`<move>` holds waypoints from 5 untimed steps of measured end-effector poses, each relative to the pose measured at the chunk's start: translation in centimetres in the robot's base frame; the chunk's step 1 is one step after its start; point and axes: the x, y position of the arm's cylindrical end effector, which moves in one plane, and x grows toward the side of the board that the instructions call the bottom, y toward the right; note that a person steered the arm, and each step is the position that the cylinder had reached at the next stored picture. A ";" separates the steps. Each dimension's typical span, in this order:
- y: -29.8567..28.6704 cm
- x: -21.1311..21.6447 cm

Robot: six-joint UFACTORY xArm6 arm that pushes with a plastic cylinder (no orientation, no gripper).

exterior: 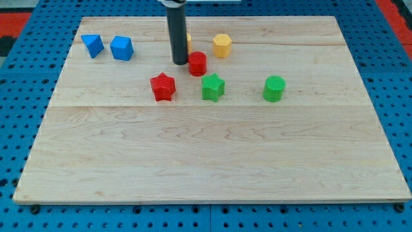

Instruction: Place the yellow block in a diagonal line

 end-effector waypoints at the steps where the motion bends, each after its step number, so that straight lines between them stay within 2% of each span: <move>1: 0.3 0.4; 2: -5.3 -0.6; 3: -7.0 0.4; 4: -2.9 0.2; 5: 0.4 -2.8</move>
